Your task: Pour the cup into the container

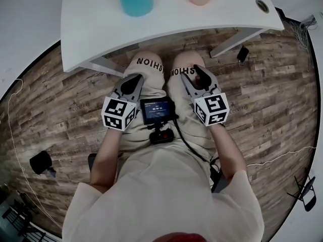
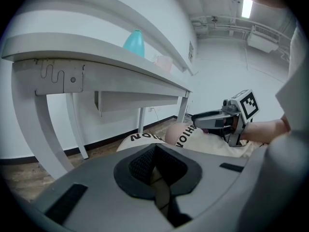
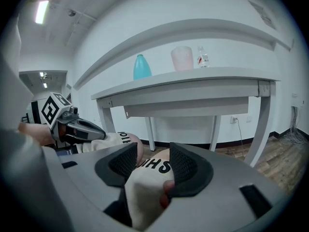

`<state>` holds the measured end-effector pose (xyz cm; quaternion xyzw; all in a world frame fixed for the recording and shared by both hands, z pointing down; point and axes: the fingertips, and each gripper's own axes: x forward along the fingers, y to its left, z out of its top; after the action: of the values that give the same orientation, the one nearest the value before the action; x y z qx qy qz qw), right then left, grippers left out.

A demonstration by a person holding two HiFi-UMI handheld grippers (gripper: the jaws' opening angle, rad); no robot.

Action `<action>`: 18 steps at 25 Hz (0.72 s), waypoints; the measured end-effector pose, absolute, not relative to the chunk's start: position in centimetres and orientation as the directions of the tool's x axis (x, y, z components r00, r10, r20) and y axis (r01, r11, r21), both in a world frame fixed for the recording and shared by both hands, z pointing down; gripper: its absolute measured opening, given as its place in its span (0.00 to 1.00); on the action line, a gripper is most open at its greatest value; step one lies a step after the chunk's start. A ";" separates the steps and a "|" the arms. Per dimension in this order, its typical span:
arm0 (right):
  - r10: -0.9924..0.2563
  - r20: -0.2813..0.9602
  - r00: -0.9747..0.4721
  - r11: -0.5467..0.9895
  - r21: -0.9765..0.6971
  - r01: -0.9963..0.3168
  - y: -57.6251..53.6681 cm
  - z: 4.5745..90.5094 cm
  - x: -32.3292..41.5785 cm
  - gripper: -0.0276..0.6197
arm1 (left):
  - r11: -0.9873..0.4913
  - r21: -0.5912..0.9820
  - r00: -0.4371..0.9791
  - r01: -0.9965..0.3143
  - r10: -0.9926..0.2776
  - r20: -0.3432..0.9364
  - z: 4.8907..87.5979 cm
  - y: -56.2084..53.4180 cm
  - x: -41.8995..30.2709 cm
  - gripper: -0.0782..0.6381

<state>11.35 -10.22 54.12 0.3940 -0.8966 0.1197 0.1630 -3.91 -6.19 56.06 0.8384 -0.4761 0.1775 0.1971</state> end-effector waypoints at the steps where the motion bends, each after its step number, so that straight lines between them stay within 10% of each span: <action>1: -0.669 0.387 -0.635 0.658 -0.089 -0.748 -10.1 54.1 11.4 0.37 | -0.471 0.157 0.483 -0.868 -0.727 0.487 56.0 -6.1 -3.8 0.12; 18: -0.672 0.376 -0.638 0.657 -0.095 -0.748 -8.2 53.5 12.1 0.34 | -0.489 0.151 0.494 -0.859 -0.719 0.488 55.6 -4.1 -2.7 0.12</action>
<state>12.08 -8.24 53.47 0.3958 -0.8968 0.1217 0.1557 -2.75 -4.14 55.56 0.8430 -0.4681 0.1835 0.1912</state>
